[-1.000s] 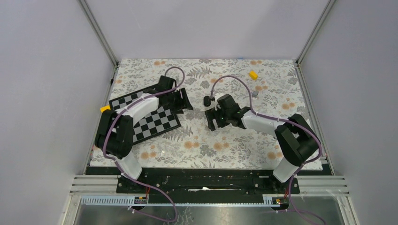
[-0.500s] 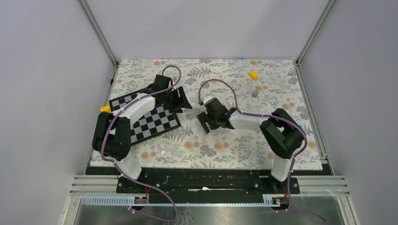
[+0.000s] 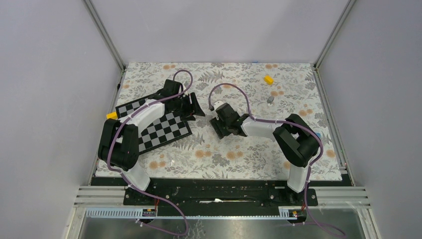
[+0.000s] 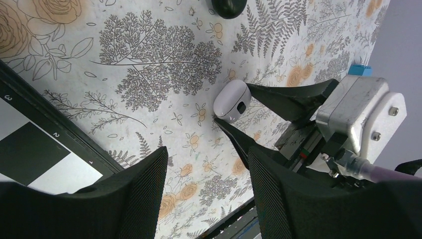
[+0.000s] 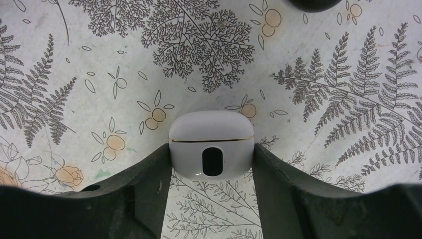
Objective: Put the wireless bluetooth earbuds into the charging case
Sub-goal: Pick up the charging case from the center of the board, then pass from the right arm to the left
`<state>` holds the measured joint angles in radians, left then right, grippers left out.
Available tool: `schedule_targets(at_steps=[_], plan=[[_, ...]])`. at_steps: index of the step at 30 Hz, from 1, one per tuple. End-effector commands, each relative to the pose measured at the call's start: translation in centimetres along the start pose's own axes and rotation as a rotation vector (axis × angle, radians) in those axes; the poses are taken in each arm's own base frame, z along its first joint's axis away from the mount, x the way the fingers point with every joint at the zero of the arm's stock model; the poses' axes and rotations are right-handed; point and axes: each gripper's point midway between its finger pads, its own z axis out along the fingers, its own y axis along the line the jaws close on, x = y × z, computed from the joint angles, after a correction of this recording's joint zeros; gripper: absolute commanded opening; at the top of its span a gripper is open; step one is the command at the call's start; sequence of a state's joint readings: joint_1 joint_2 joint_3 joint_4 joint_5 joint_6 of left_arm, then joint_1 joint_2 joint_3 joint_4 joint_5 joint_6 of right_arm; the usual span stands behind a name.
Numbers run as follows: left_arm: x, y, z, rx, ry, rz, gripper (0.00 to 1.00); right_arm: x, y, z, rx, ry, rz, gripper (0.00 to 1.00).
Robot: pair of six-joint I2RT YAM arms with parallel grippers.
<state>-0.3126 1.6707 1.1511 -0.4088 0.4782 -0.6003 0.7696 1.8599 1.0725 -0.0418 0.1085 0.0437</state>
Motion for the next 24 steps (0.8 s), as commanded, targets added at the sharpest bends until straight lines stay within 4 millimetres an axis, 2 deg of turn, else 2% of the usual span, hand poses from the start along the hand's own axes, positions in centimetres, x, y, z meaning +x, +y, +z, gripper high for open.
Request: schedule_targets(at_steps=[1, 5, 8, 9, 12, 14, 17, 21, 24], plan=[[0.0, -0.9, -0.1, 0.051, 0.003, 0.028, 0.62, 0.4, 0.1, 0.5, -0.007, 0.017, -0.043, 0.60], [0.4, -1.2, 0.0, 0.078, 0.028, 0.032, 0.62, 0.5, -0.1, 0.7, -0.005, 0.016, -0.074, 0.62], [0.7, -1.5, 0.1, 0.101, 0.049, 0.039, 0.64, 0.5, 0.0, 0.7, -0.012, 0.014, -0.088, 0.58], [0.9, -1.5, 0.1, 0.103, 0.057, 0.041, 0.67, 0.6, 0.0, 0.7, -0.015, 0.014, -0.095, 0.55], [1.0, -1.1, 0.0, 0.079, 0.079, 0.049, 0.85, 0.6, 1.1, 0.5, -0.091, 0.008, -0.146, 0.46], [0.9, -0.5, -0.1, 0.045, 0.084, 0.054, 0.89, 0.5, 2.0, -0.1, -0.148, -0.018, -0.161, 0.46], [0.8, -0.4, -0.7, 0.043, 0.067, 0.069, 0.89, -0.7, 3.4, -1.9, -0.233, -0.140, -0.165, 0.44], [-0.3, 0.6, -2.0, -0.022, -0.024, 0.014, 0.82, -1.4, 4.3, -4.0, -0.297, -0.239, -0.185, 0.41], [-0.3, -0.4, -2.9, 0.093, 0.004, -0.005, 0.81, -1.6, 4.8, -5.4, -0.334, -0.277, -0.200, 0.41]])
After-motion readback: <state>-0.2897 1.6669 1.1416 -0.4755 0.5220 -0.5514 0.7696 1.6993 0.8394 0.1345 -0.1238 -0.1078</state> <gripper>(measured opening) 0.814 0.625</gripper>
